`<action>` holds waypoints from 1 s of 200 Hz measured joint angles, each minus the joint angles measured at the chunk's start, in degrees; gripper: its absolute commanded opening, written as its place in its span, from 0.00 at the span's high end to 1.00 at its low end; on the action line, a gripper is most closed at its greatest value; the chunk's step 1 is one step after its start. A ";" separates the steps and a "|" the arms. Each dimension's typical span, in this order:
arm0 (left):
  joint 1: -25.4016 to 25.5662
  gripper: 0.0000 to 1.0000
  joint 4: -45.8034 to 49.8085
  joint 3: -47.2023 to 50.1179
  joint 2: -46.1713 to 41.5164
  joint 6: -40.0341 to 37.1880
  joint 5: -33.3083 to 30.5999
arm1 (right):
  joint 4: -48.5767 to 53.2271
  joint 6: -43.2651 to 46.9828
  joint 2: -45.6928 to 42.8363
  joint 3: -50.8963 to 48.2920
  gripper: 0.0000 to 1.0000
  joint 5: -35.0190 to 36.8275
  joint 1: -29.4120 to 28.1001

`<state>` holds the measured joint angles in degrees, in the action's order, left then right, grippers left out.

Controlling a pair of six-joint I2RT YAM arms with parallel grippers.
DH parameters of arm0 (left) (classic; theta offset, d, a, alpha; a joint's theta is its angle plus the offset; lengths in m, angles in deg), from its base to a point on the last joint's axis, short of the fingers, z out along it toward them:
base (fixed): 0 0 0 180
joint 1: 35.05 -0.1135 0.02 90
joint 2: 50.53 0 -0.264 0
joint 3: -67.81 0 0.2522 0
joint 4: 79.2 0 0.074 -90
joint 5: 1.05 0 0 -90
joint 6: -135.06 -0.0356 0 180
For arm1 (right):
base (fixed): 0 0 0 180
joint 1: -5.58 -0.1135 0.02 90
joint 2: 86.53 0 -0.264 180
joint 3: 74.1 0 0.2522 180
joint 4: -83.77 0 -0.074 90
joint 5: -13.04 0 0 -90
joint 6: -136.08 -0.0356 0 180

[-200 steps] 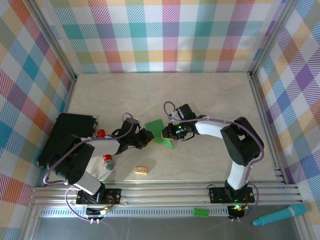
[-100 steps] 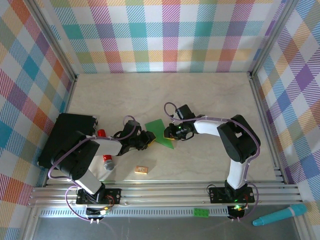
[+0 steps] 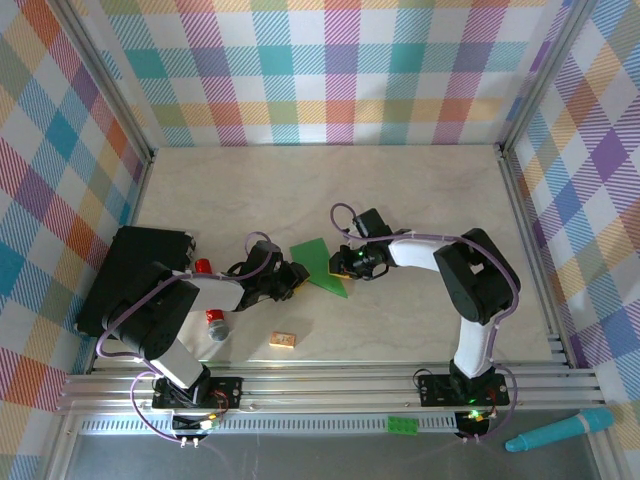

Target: Fold a paper plane with a square sheet of paper (pick it up from the middle)

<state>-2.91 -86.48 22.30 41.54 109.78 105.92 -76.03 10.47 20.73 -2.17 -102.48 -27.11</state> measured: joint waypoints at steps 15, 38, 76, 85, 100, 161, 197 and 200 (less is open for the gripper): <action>0.00 0.69 0.00 -0.04 0.02 0.20 0.00 | 0.04 0.00 0.61 -0.15 0.77 0.00 0.07; 0.00 0.71 0.07 -0.70 0.59 0.26 0.04 | 0.00 -0.02 0.70 -0.17 0.77 -0.09 0.11; 0.00 0.72 -0.13 -1.81 1.75 0.28 0.04 | 0.00 -0.02 0.70 -0.22 0.78 -0.07 0.37; 0.00 0.72 -0.26 -1.95 1.90 0.35 0.04 | 0.00 -0.04 0.70 -0.26 0.78 -0.09 0.42; -0.02 0.73 -0.37 -1.95 2.10 0.46 0.09 | -0.02 -0.04 0.70 -0.28 0.78 -0.09 0.46; -0.59 0.73 -4.04 -1.95 2.45 1.90 1.86 | -0.04 -0.04 0.70 -0.33 0.78 -0.24 0.52; -1.66 0.73 -9.18 -1.57 4.42 3.72 4.11 | -0.04 -0.04 0.70 -0.33 0.78 -0.24 0.52; -1.79 0.73 -9.70 -1.49 4.63 3.89 4.35 | -0.04 -0.04 0.70 -0.33 0.78 -0.24 0.52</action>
<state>-4.70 -96.18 20.81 46.18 113.68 110.27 -76.08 10.42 21.43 -2.50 -102.72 -26.58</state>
